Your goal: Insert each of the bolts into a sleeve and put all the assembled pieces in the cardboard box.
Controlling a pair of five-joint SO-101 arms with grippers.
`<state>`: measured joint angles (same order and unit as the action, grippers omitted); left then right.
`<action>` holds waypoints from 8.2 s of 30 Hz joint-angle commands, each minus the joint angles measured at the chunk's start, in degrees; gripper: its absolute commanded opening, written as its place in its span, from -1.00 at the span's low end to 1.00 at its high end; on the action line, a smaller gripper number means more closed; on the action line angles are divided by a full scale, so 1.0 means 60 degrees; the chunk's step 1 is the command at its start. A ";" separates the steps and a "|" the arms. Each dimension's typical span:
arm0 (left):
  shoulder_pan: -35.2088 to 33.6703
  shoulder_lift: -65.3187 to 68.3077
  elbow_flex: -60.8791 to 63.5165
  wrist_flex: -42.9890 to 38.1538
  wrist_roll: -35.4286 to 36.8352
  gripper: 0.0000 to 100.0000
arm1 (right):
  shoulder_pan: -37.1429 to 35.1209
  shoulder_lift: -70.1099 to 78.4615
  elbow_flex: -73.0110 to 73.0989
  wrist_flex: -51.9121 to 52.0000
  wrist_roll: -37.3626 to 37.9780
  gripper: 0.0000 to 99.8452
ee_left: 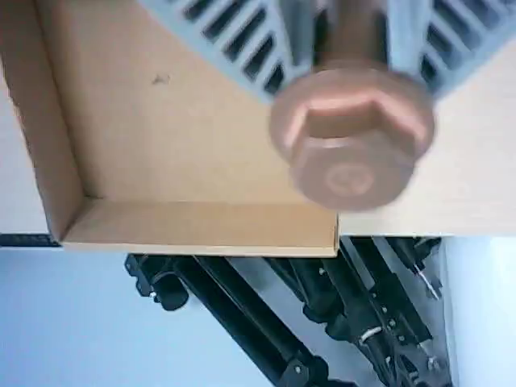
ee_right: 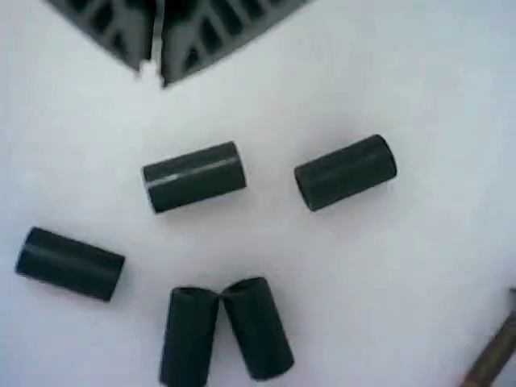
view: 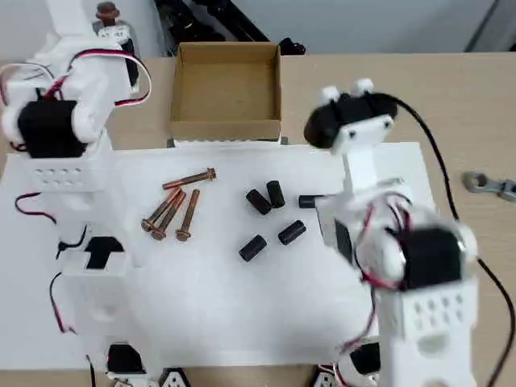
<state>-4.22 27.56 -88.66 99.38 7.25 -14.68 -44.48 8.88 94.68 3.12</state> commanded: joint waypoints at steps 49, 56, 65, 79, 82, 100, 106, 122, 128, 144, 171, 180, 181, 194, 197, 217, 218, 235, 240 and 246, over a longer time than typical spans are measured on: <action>0.0234 -1.6469 1.9289 -0.1582 -0.0103 -0.99 | -0.1048 0.6601 -0.2930 0.0081 -0.6505 -1.00; 0.0234 -1.6469 1.9289 -0.1582 -0.0088 -0.99 | -0.1429 0.8520 -0.3722 0.0051 -0.3766 -0.99; 0.0220 -1.6469 1.9289 -0.1553 -0.0088 -0.99 | -0.1370 0.9971 -0.4689 -0.0315 0.0542 -0.99; 0.0220 -1.6469 1.9538 -0.1597 -0.0088 -0.99 | -0.1355 1.0454 -0.4733 -0.0799 -0.0718 -0.78; 0.0220 -1.6469 1.9538 -0.1597 -0.0088 -0.99 | -0.1355 1.0777 -0.4733 -0.1121 -0.0952 -0.78; 0.0220 -1.6469 1.9538 -0.1597 -0.0073 -0.99 | -0.1355 1.2007 -0.4733 -0.2733 -0.1626 -0.77; 0.0220 -1.6469 1.9538 -0.1597 -0.0073 -0.99 | -0.1326 1.2755 -0.4733 -0.3158 -0.1626 -0.77; 0.0220 -1.6469 1.9538 -0.1597 -0.0073 -0.99 | -0.1385 1.3341 -0.4718 -0.2864 -0.1626 -0.81; 0.0220 -1.6469 1.9538 -0.1597 -0.0044 -0.99 | -0.1385 1.3341 -0.4718 -0.2908 -0.1612 -0.98; 0.0220 -1.6542 1.9480 -0.1744 -0.0103 -0.99 | -0.1810 1.0234 -0.4718 -0.2454 -0.1553 -0.99; 0.0293 -1.6513 1.9538 -0.4322 -0.0103 -0.99 | -0.2615 -0.0593 -0.1538 -0.0198 -0.1626 -0.99; 0.0352 -1.6454 1.9729 -0.5055 -0.0073 -0.99 | -0.3245 -0.5883 0.4674 -0.2967 -0.1641 -0.98; 0.0498 -1.6454 1.9846 -0.5070 -0.0073 -0.99 | -0.3245 -0.6498 0.5568 -0.3670 -0.1626 -0.98; 0.2857 -1.6440 1.9582 -0.6388 -0.0044 -0.99 | -0.3216 -0.9604 1.1678 -1.0205 -0.1524 -0.99; 0.3824 -1.6440 1.9597 -0.6813 -0.0073 -0.99 | -0.3216 -0.9267 1.1648 -1.0938 -0.1524 -0.99; 0.6799 -1.4740 1.8381 -0.7531 -0.0029 -0.99 | -0.3861 -0.8623 1.2484 -1.2418 -0.0308 -0.99; 0.6799 -1.4725 1.8337 -0.7546 -0.0029 -0.99 | -0.3846 -0.8623 1.2557 -1.2667 -0.0425 -0.99; 0.5626 -1.4725 2.0168 -0.9348 0.0938 -0.99 | -0.3846 -0.8623 1.2674 -1.3077 -0.0894 -0.99; 0.5641 -1.4725 2.0154 -0.9333 0.0967 -0.99 | -0.3846 -0.8623 1.2674 -1.3077 -0.1055 -0.99; 0.5641 -1.4725 2.0256 -0.9319 0.1524 -0.99 | -0.3846 -0.8623 1.2674 -1.3077 -0.1055 -0.99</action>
<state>30.07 -60.88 33.01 45.23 15.60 -37.45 -96.35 85.89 17.58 -2.59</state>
